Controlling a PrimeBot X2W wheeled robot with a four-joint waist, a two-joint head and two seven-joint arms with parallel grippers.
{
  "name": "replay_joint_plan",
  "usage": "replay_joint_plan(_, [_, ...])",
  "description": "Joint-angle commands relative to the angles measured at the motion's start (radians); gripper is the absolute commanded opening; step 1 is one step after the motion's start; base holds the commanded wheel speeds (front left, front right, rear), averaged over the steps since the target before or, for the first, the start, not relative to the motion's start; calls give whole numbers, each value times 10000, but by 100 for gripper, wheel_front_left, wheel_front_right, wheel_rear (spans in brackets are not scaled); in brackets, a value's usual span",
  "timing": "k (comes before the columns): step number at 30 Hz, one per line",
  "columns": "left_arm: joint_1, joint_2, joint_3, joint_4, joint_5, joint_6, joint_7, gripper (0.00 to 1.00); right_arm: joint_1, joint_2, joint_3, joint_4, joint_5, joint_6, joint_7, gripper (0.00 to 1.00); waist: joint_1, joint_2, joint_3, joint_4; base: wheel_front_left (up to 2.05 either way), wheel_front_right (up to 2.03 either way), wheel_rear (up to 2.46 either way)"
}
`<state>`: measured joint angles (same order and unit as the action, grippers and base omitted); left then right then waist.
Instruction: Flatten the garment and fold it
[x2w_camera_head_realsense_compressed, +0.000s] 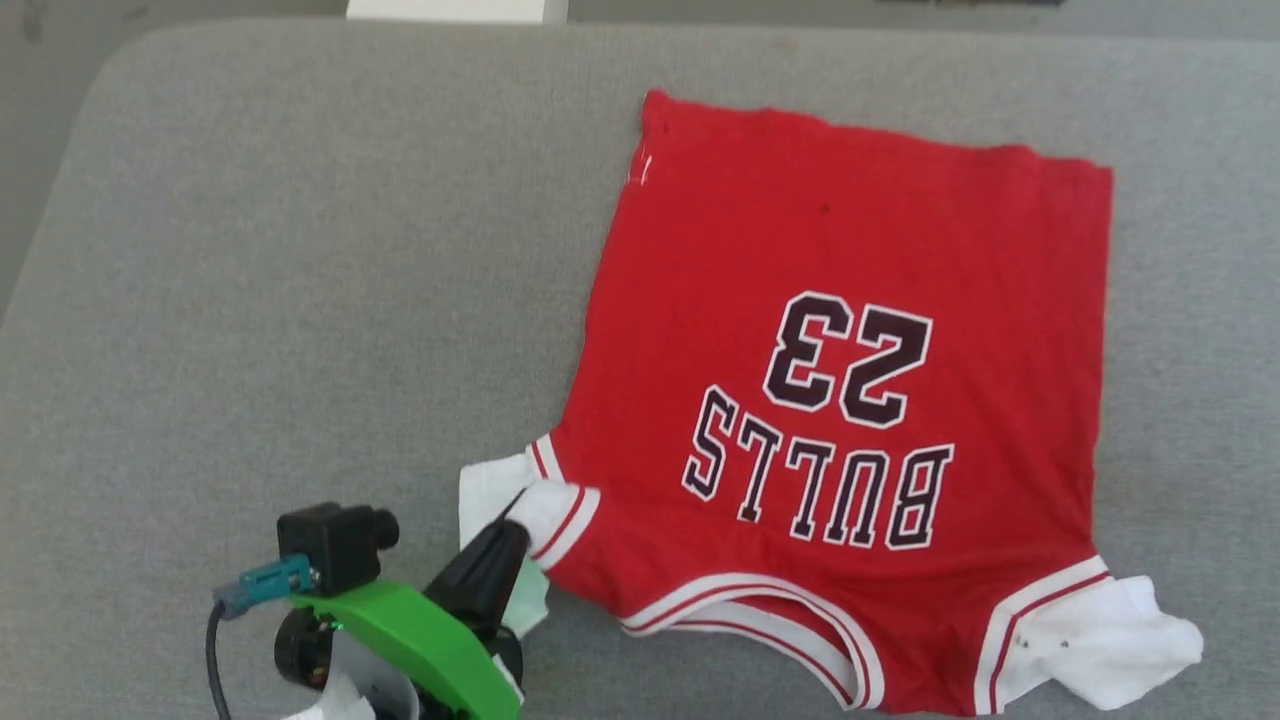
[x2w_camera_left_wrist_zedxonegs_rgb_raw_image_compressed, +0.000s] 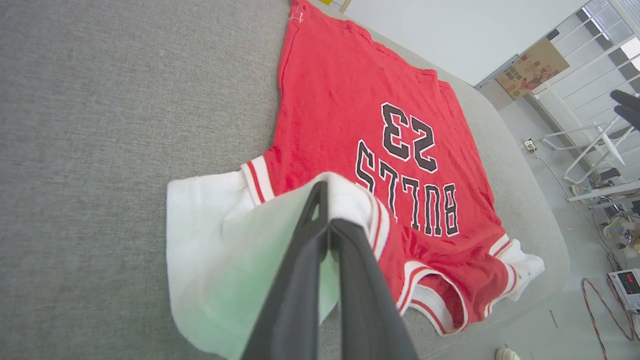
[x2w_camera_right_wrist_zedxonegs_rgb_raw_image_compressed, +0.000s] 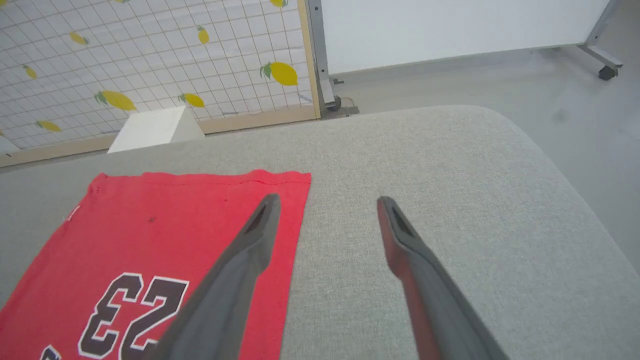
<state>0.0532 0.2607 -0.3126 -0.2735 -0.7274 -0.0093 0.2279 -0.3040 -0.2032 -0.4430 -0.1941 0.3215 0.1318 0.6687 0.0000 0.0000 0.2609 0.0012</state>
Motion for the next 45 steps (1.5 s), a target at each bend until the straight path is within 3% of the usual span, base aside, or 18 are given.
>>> replay_joint_plan(1, [-282, 15, -54, -73, 64, -80, 27, 0, -576, -153, 224, 446, -314, -11, -60, 100, 0, 0, 624, 114, 0, 0, 0])
replay_joint_plan(9, [-1075, -82, -374, -275, 251, -240, 185, 0, -3410, -500, 295, 2997, -1522, -11, 102, 100, 0, 0, 1950, 491, 0, 0, 0])
replay_joint_plan(15, [-1545, -185, -628, -192, 331, -381, 255, 0, -4529, -655, 259, 4342, -2116, -11, 421, 100, 0, 0, 2668, 860, 0, 0, 0])
replay_joint_plan(27, [-1897, -299, -834, -40, 374, -492, 167, 0, -5245, -785, 114, 5323, -2567, -11, 816, 100, 0, 0, 3291, 1317, 0, 0, 0])
replay_joint_plan(28, [-1912, -303, -835, -33, 372, -492, 160, 0, -5269, -771, 108, 5357, -2576, -11, 824, 89, 0, 0, 3309, 1320, 0, 0, 0])
replay_joint_plan(29, [-1930, -305, -831, -22, 369, -490, 152, 0, -5292, -757, 88, 5386, -2605, -11, 824, 2, 0, 0, 3325, 1319, 0, 0, 0])
replay_joint_plan(38, [-2002, -249, -710, 16, 380, -407, 63, 0, -5364, -893, 225, 5516, -2584, -11, 356, 0, 0, 0, 2792, 1116, 0, 0, 0])
replay_joint_plan(45, [-1798, -151, -540, -3, 402, -237, -56, 0, -5070, -757, 333, 5368, -1908, -11, -441, 0, 0, 0, 1945, 793, 0, 0, 0])
